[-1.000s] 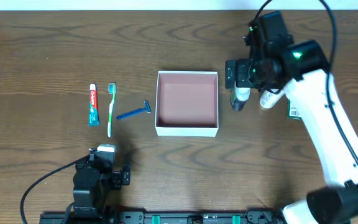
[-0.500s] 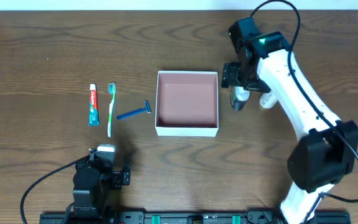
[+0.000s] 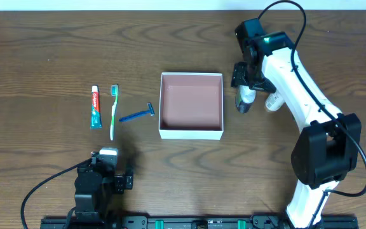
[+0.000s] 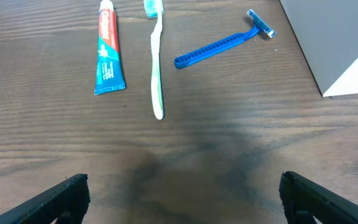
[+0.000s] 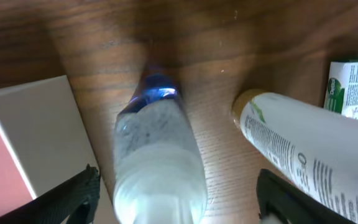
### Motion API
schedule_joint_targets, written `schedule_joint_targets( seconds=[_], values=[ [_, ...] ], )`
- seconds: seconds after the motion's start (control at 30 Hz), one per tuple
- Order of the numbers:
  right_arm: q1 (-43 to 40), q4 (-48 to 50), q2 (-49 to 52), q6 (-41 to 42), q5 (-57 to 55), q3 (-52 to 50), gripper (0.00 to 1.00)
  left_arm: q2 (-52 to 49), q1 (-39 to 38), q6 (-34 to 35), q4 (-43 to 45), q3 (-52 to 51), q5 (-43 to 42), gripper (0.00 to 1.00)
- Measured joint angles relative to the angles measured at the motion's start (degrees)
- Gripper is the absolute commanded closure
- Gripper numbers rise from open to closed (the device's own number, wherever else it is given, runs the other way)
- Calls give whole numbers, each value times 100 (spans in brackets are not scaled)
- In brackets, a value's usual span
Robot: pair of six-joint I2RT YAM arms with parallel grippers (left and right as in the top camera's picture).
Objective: Pack container
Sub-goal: 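Move the right gripper to the clear spray bottle and grasp it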
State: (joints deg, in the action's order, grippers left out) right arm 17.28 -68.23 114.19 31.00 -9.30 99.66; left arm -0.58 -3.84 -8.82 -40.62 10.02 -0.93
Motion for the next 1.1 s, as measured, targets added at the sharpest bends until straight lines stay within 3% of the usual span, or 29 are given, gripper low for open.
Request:
schedule_joint_targets(
  seconds=[0.17,0.33,0.5,1.0,1.07,1.1],
  values=[
    [-2,76,2,7,4,0,39,0,0,0,0,0,0,2],
    [-2,98,2,24,11,0,41,0,0,0,0,0,0,2],
    [0,168,2,46,155,0,55,0,0,0,0,0,0,2],
    [9,166,-13,57,289,-2,62,0,0,2,0,0,0,2],
    [7,168,-22,57,286,-4,60,0,0,2,-2,0,0,2],
    [7,168,-24,57,286,-9,54,0,0,0,0,0,0,2]
  ],
)
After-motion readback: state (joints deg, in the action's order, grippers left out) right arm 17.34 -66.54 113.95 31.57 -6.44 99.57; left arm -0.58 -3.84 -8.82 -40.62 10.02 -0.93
